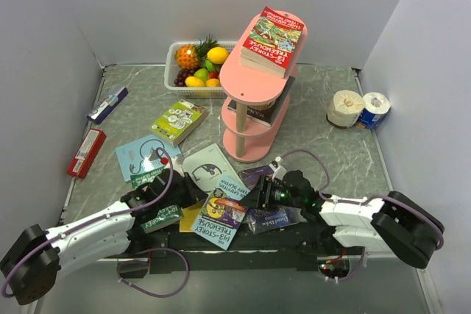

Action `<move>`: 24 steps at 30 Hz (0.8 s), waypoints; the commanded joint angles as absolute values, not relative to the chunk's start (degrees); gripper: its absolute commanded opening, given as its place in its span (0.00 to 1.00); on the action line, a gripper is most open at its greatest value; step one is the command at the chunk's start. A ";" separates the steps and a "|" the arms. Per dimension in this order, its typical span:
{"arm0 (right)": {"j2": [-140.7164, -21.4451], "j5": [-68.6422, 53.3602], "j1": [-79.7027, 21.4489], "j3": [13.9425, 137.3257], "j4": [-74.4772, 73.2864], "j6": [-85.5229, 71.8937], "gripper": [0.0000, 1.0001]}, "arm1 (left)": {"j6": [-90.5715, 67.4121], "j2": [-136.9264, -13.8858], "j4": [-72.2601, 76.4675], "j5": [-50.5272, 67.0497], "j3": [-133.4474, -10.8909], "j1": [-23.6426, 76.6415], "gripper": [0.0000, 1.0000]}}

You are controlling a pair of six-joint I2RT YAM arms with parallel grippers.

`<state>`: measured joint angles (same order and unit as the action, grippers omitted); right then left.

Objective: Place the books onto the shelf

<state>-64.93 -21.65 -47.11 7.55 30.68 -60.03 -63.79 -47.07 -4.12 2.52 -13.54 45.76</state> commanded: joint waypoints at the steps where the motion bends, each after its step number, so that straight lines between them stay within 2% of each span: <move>1: -70.39 -17.15 -47.55 1.77 50.59 -66.60 0.68 | -66.80 -48.77 -0.79 2.11 -12.75 48.60 0.14; 6: -81.53 -16.70 -47.64 -1.93 72.63 -71.18 0.62 | -67.24 -51.68 -0.35 1.32 -13.27 50.80 0.13; 10: -87.53 -18.72 -47.64 -2.02 80.76 -72.68 0.54 | -66.89 -53.17 -0.35 0.53 -14.15 51.85 0.13; 13: -89.21 -19.95 -47.72 -2.37 83.75 -72.95 0.41 | -67.06 -53.09 -0.44 0.18 -14.41 52.29 0.13; 16: -87.90 -20.74 -47.55 -3.42 84.64 -72.69 0.24 | -66.97 -52.21 -2.10 -1.91 -15.64 52.30 0.14; 17: -86.93 -20.83 -47.55 -3.69 84.12 -72.51 0.17 | -66.89 -51.34 -4.63 -2.80 -16.17 52.29 0.15; 19: -82.46 -21.27 -47.55 -4.13 81.40 -71.63 0.11 | -66.36 -49.84 -7.46 -5.61 -17.83 52.29 0.16; 21: -75.11 -22.14 -47.55 -3.35 71.94 -69.97 0.02 | -65.75 -47.29 -12.55 -8.33 -20.20 52.29 0.19; 22: -71.75 -22.84 -47.55 -2.56 67.11 -69.00 0.00 | -65.22 -46.42 -14.57 -9.65 -21.08 52.38 0.20; 23: -67.98 -22.59 -47.55 -0.81 54.18 -67.69 0.00 | -64.95 -44.84 -16.24 -12.54 -21.96 52.30 0.22; 24: -59.41 -21.89 -47.55 -0.53 47.27 -64.37 0.00 | -64.69 -44.22 -19.57 -13.79 -24.06 52.38 0.24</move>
